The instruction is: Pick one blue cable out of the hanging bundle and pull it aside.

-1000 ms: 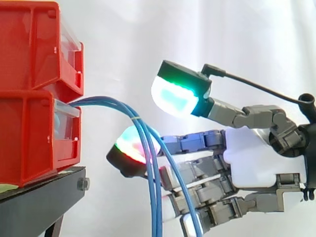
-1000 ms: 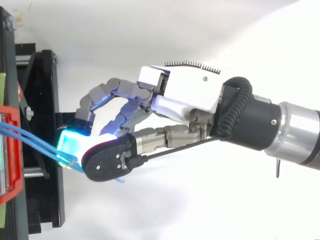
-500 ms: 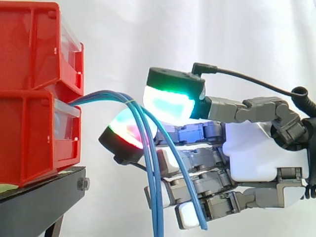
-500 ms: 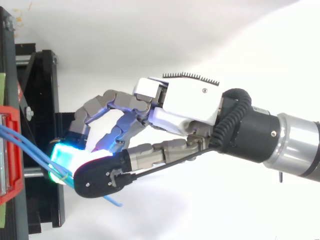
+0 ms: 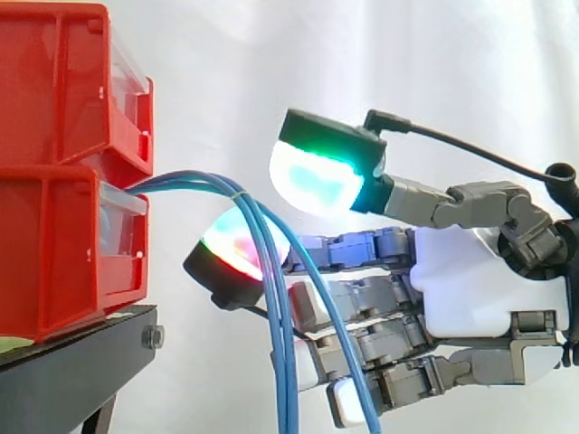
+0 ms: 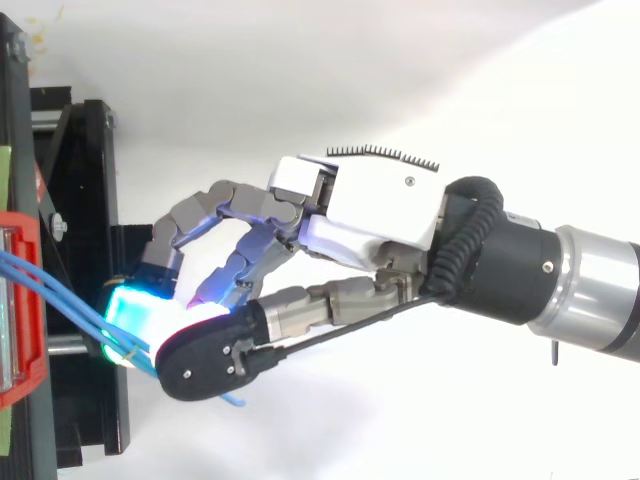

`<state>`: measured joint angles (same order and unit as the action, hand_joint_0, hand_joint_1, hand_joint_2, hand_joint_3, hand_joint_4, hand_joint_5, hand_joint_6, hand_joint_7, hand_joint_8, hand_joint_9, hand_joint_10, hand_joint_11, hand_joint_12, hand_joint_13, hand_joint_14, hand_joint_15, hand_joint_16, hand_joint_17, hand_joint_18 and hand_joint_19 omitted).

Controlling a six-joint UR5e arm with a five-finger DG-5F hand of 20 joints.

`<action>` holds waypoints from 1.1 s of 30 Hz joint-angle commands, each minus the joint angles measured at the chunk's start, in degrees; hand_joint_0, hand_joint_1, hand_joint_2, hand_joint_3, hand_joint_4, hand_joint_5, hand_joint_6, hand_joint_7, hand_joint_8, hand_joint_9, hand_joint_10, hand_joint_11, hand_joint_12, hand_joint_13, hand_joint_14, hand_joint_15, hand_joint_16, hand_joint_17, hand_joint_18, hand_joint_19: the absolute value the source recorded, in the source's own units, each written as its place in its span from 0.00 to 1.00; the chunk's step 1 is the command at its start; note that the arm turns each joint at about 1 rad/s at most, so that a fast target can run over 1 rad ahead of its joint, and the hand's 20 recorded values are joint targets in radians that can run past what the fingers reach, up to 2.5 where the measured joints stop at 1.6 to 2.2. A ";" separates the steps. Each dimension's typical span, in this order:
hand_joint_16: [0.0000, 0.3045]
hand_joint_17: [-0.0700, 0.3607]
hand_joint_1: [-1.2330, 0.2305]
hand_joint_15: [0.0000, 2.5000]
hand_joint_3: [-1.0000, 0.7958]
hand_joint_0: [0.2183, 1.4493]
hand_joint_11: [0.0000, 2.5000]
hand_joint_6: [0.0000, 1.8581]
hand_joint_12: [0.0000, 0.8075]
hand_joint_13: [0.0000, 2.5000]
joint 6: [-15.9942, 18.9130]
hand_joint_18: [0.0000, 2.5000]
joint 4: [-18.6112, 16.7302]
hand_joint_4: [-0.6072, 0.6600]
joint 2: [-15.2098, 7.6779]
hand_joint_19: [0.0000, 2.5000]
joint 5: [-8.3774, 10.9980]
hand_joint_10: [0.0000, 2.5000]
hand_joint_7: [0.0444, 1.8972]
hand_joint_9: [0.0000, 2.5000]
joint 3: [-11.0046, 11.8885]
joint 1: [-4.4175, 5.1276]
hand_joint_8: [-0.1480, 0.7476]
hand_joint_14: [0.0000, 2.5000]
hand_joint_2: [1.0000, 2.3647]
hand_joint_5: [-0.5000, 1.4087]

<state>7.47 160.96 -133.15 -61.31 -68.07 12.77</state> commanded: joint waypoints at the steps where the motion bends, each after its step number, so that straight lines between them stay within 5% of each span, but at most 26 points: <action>1: 0.20 0.47 0.47 0.26 0.28 0.20 0.35 0.49 0.50 0.40 0.00 0.37 0.05 0.53 0.00 0.29 -0.04 0.01 0.35 0.45 -0.05 -0.11 0.53 0.01 0.00 0.16; 5: 0.21 0.50 0.48 0.26 0.28 0.17 0.35 0.49 0.53 0.40 0.09 0.38 0.05 0.54 0.00 0.29 -0.12 0.01 0.36 0.46 -0.05 -0.11 0.55 0.01 0.00 0.16; 15: 0.16 0.42 0.24 0.26 0.28 0.25 0.36 0.50 0.43 0.39 0.00 0.35 -0.03 0.36 0.00 0.28 -0.12 0.01 0.39 0.46 0.04 -0.20 0.46 0.01 0.00 0.17; 21: 0.14 0.39 0.28 0.26 0.28 0.38 0.37 0.50 0.40 0.39 0.00 0.34 -0.03 0.25 0.00 0.28 -0.30 0.01 0.46 0.47 -0.05 -0.29 0.42 0.01 0.00 0.17; 33: 0.16 0.41 0.45 0.27 0.34 0.29 0.35 0.49 0.43 0.38 0.09 0.32 0.05 0.36 0.00 0.30 -0.30 0.01 0.44 0.47 -0.05 -0.38 0.44 0.01 0.01 0.17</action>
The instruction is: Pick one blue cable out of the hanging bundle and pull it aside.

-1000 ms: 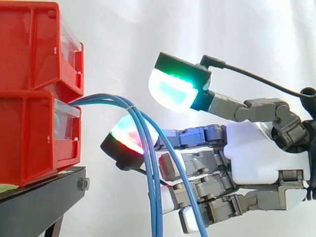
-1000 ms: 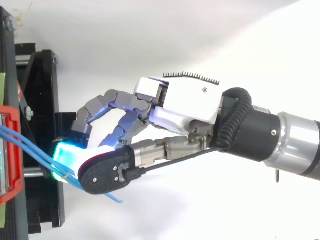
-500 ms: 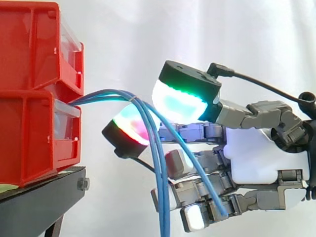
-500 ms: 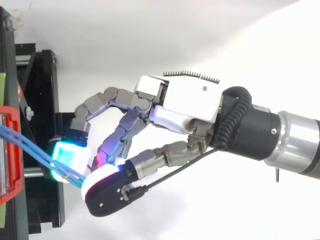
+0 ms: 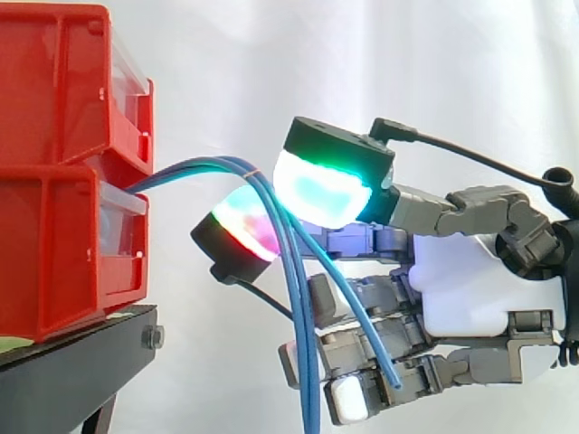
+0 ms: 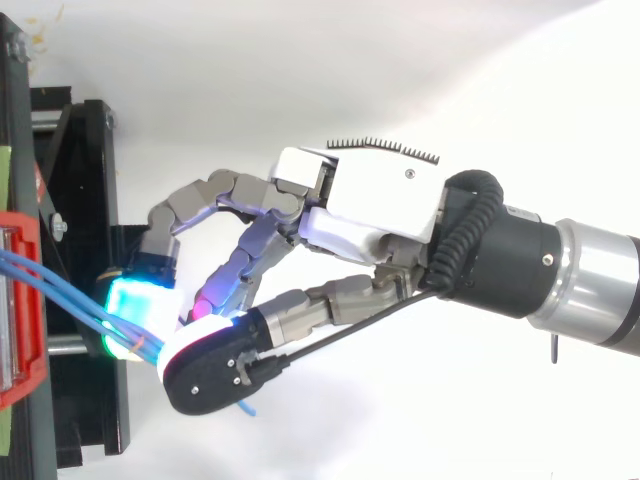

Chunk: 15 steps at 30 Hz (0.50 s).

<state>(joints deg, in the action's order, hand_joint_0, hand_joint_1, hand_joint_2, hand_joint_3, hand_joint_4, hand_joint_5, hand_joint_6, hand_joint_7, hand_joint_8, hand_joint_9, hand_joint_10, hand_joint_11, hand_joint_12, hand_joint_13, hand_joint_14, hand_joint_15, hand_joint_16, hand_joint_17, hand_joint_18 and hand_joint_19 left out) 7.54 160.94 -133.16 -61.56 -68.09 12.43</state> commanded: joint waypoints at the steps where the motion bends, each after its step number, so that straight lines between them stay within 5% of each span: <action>1: 0.16 0.41 0.46 0.27 0.34 0.29 0.35 0.49 0.43 0.38 0.02 0.32 0.07 0.36 0.00 0.30 -0.05 0.01 0.44 0.47 -0.03 0.05 0.44 0.01 0.01 0.17; 7: 0.16 0.42 0.50 0.27 0.36 0.28 0.34 0.49 0.43 0.38 0.02 0.32 0.07 0.38 0.00 0.31 0.12 0.01 0.44 0.48 -0.03 -0.03 0.44 0.01 0.01 0.18; 15: 0.16 0.41 0.36 0.27 0.41 0.30 0.35 0.49 0.43 0.39 0.02 0.33 0.16 0.45 0.00 0.29 -0.58 0.01 0.45 0.48 -0.03 -0.21 0.45 0.01 0.01 0.17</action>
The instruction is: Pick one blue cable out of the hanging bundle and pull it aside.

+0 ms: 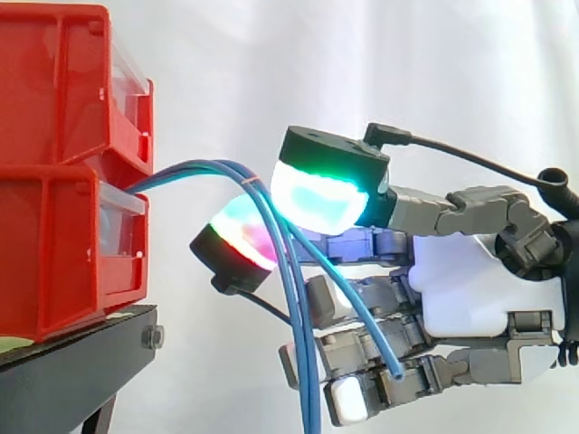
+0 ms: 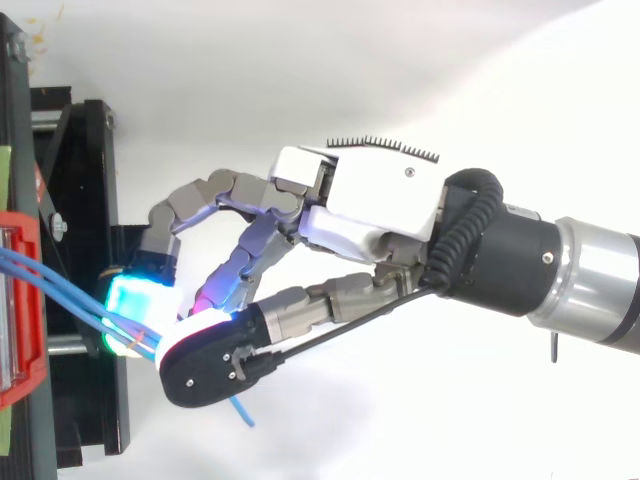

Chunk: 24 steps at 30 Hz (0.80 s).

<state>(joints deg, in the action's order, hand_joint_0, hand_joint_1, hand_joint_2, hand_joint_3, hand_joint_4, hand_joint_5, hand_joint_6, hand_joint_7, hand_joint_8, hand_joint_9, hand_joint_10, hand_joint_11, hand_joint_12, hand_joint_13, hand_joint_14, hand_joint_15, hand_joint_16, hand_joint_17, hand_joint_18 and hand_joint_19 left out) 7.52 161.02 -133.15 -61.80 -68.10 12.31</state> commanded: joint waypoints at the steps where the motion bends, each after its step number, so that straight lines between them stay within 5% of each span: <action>1: 0.16 0.41 0.36 0.26 0.42 0.30 0.35 0.50 0.44 0.39 -0.04 0.33 0.08 0.45 0.00 0.29 -0.43 0.01 0.45 0.48 -0.02 -0.09 0.45 0.01 0.01 0.17; 7: 0.16 0.42 0.46 0.27 0.38 0.28 0.34 0.49 0.44 0.39 0.04 0.32 1.40 0.49 0.00 0.30 -0.60 0.01 0.48 0.50 -0.02 -0.18 0.47 0.01 0.01 0.19; 24: 0.16 0.42 0.51 0.27 0.33 0.28 0.35 0.49 0.44 0.39 0.75 0.32 4.74 0.50 0.35 0.30 -0.69 0.01 0.50 0.52 0.07 -0.27 0.48 0.01 0.01 0.20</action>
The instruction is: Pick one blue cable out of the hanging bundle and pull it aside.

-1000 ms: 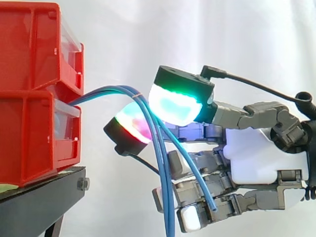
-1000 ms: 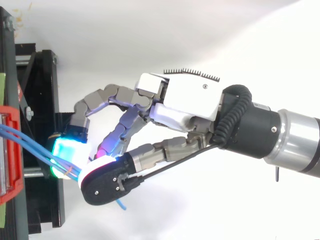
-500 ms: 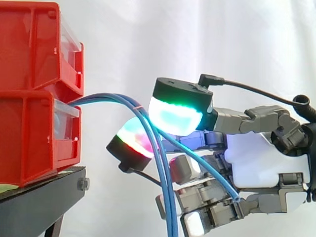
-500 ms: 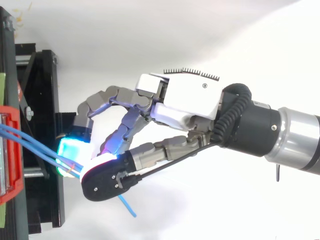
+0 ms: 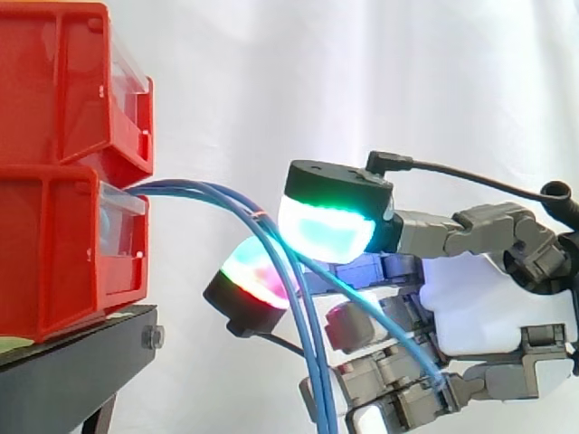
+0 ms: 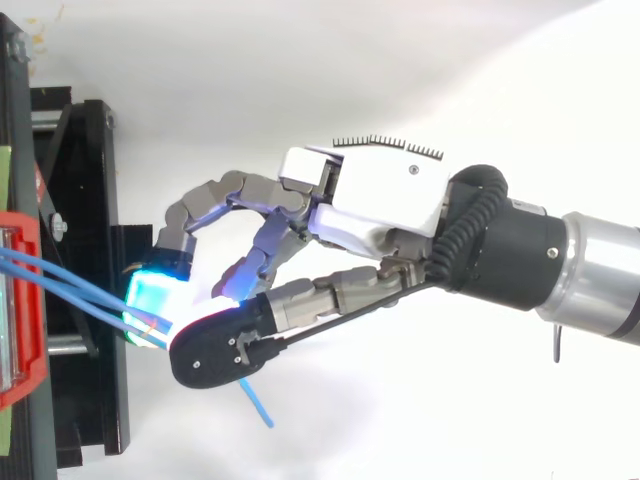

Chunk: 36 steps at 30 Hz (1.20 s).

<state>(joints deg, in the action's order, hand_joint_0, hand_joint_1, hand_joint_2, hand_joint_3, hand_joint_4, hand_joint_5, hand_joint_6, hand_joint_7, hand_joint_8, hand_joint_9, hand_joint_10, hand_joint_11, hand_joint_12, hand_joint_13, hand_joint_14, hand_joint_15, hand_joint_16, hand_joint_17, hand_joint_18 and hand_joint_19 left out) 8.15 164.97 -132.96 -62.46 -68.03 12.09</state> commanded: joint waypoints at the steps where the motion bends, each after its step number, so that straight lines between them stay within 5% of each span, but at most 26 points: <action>1: 0.16 0.42 0.51 0.27 0.33 0.28 0.35 0.49 0.44 0.39 0.11 0.32 1.14 0.50 0.33 0.30 -0.03 0.01 0.50 0.52 0.01 0.04 0.48 0.01 0.01 0.20; 25: 0.16 0.42 0.35 0.27 0.42 0.29 0.35 0.50 0.44 0.39 -0.15 0.33 7.29 0.48 3.14 0.29 0.14 0.01 0.46 0.49 0.01 -0.57 0.47 0.01 0.01 0.18; 36: 0.16 0.42 0.26 0.26 0.33 0.34 0.35 0.51 0.42 0.38 -0.68 0.33 10.28 0.49 4.55 0.28 0.14 0.01 0.41 0.46 0.01 -1.28 0.46 0.01 0.01 0.17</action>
<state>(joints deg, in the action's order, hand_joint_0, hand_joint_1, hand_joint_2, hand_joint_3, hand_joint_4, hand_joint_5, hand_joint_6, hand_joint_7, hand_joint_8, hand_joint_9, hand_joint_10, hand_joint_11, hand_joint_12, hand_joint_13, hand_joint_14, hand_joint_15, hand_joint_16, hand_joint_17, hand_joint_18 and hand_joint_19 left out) 7.52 174.31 -128.56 -62.25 -68.03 11.02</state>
